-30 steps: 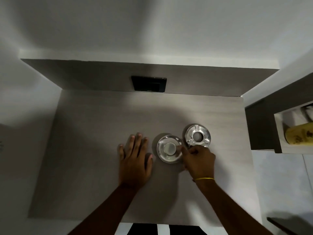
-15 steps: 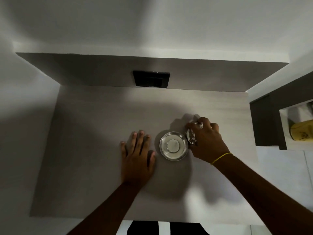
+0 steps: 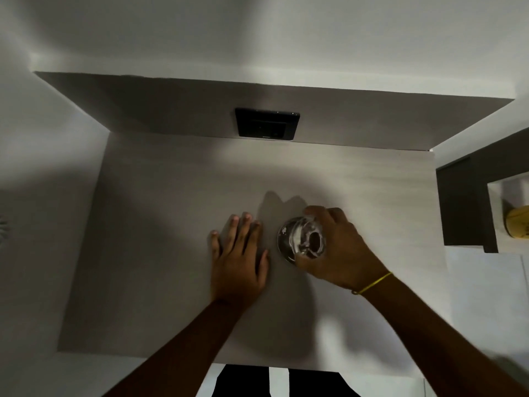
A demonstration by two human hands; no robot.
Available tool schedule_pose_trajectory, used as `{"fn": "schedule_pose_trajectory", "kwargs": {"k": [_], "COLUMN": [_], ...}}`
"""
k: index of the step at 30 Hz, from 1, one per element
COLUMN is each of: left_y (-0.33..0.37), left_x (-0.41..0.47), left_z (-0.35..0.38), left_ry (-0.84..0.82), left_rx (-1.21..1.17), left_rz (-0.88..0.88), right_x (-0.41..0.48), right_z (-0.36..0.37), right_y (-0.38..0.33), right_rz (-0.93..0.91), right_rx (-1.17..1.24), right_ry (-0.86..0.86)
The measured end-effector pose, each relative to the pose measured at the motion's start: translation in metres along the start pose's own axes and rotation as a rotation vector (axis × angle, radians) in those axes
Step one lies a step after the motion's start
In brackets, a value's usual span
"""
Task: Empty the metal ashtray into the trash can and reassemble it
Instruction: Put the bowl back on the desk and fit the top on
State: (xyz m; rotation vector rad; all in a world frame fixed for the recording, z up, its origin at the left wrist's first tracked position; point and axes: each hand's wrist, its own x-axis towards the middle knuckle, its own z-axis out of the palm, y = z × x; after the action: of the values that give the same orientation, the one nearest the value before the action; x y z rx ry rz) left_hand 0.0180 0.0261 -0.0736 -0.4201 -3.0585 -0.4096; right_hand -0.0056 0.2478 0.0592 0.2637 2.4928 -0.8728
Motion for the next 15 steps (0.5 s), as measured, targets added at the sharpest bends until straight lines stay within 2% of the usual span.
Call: {"fn": "schedule_pose_trajectory", "kwargs": {"k": [3,8,15], "left_y": [-0.001,-0.001,-0.002], "left_x": [0.000,0.000,0.001], "left_z": [0.000,0.001,0.000], "left_ry": [0.002,0.003,-0.006], "left_rx": [0.000,-0.003,-0.012], "left_rz": [0.002,0.004,0.005], "right_x": [0.005,0.008,0.012], "right_z": [0.014,0.027,0.039], "right_y": [-0.011,-0.016,-0.011], "right_rz": [-0.079,-0.082,-0.122], "right_rx": [-0.164,-0.348,-0.390], "right_ry": [0.005,0.005,0.009]}}
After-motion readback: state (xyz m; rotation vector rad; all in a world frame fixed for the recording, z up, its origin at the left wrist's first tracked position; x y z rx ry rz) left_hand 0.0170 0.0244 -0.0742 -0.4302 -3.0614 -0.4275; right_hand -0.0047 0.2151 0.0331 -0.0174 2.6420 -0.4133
